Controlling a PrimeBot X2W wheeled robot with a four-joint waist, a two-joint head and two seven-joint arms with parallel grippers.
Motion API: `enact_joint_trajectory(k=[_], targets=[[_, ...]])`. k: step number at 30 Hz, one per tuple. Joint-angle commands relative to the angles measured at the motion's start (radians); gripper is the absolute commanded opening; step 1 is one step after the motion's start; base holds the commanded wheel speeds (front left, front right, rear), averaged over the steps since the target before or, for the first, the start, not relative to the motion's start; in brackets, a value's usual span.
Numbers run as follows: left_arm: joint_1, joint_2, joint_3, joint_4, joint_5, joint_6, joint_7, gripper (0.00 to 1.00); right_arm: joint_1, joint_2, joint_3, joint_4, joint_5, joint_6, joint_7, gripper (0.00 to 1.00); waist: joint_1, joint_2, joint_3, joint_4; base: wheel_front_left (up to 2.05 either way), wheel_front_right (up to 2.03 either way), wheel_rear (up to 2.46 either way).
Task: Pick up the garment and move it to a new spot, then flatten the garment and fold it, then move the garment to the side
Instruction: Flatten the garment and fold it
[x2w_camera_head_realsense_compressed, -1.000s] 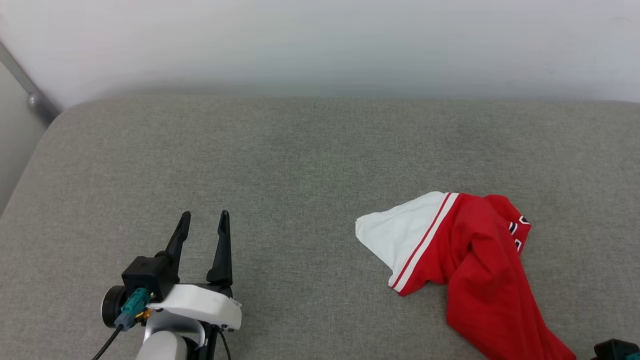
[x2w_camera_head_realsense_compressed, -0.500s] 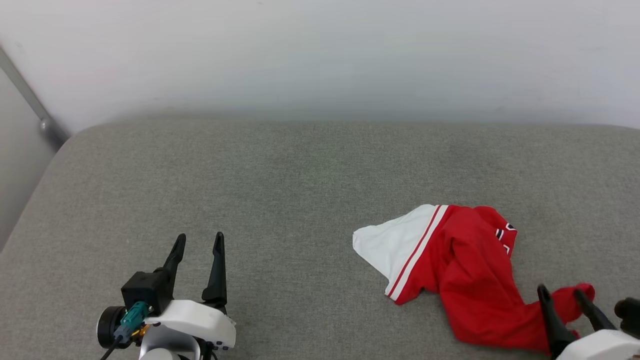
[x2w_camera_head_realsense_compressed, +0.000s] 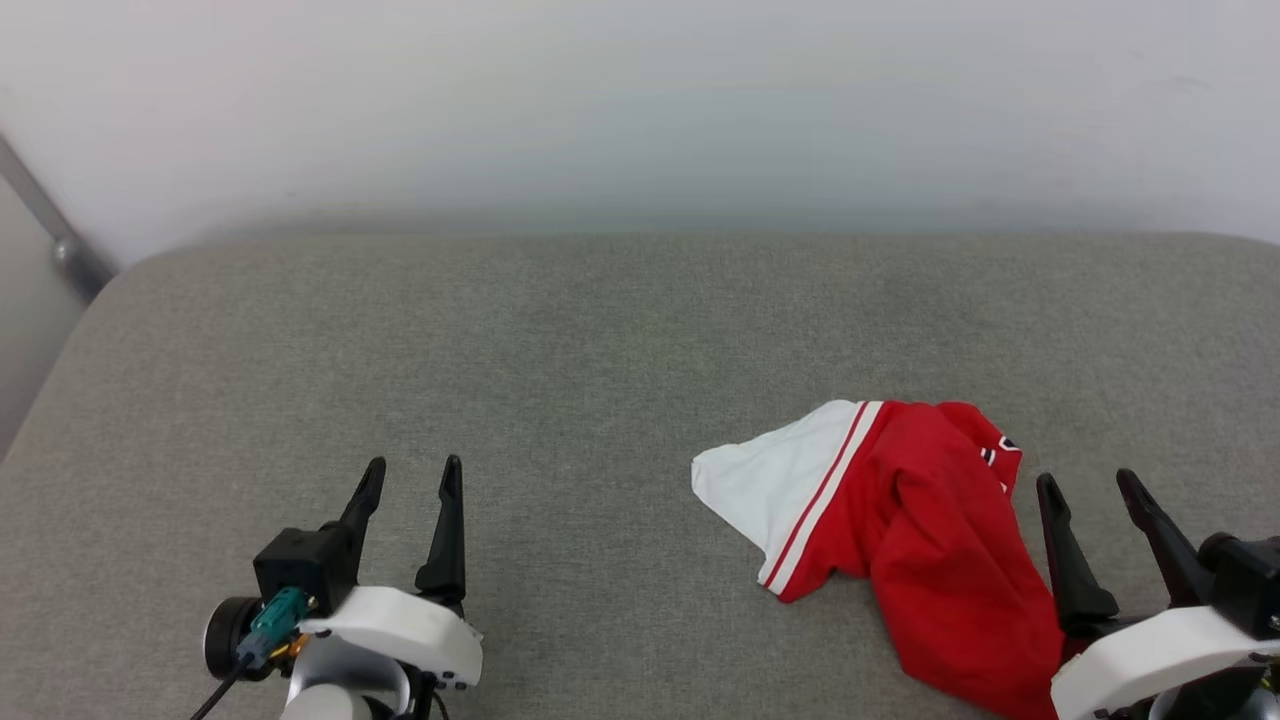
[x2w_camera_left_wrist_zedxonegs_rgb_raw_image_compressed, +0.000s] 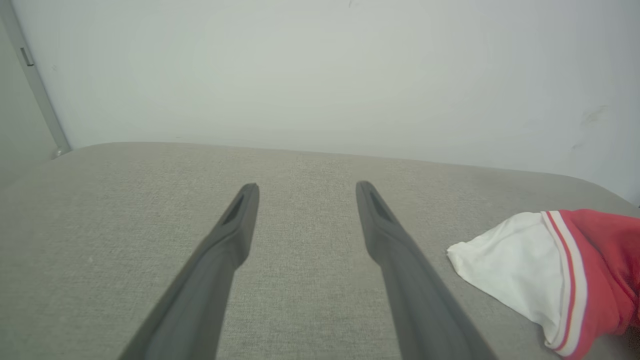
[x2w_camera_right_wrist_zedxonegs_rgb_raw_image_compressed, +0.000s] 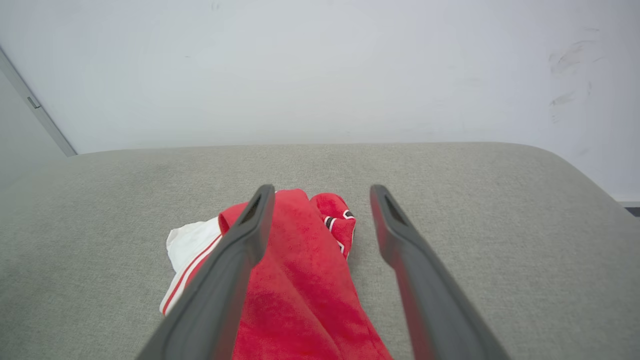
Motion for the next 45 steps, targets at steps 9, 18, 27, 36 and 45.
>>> enact_joint_trajectory(k=[9,18,27,36,45], targets=[[-0.197,0.017,-0.092,0.043,0.025,-0.047,0.118,1.0,-0.074,0.025,0.059,-0.111,-0.03,0.0,0.008,1.0,0.0001,0.0,0.156,-0.119,0.0,0.0,0.0],[-0.384,0.091,-0.257,0.193,-0.028,-0.087,0.428,1.0,-0.12,0.043,0.105,-0.116,-0.032,0.0,-0.022,1.0,0.0001,0.0,0.251,-0.229,0.0,0.0,0.0],[-0.459,0.237,-0.553,0.208,-0.201,-0.09,0.765,1.0,-0.129,0.051,0.111,-0.1,-0.026,0.0,-0.036,1.0,0.0001,0.0,0.275,-0.276,0.0,0.0,0.0],[-0.501,0.303,-0.602,0.18,-0.254,-0.081,0.791,0.0,-0.125,0.053,0.105,-0.093,-0.022,0.0,-0.041,1.0,0.0001,0.0,0.267,-0.272,0.0,0.0,0.0],[-0.443,0.315,-0.506,0.037,-0.236,0.038,0.541,0.0,-0.088,0.053,0.062,-0.113,-0.033,0.0,-0.008,1.0,0.0001,0.0,0.195,-0.144,0.0,0.0,0.0]])
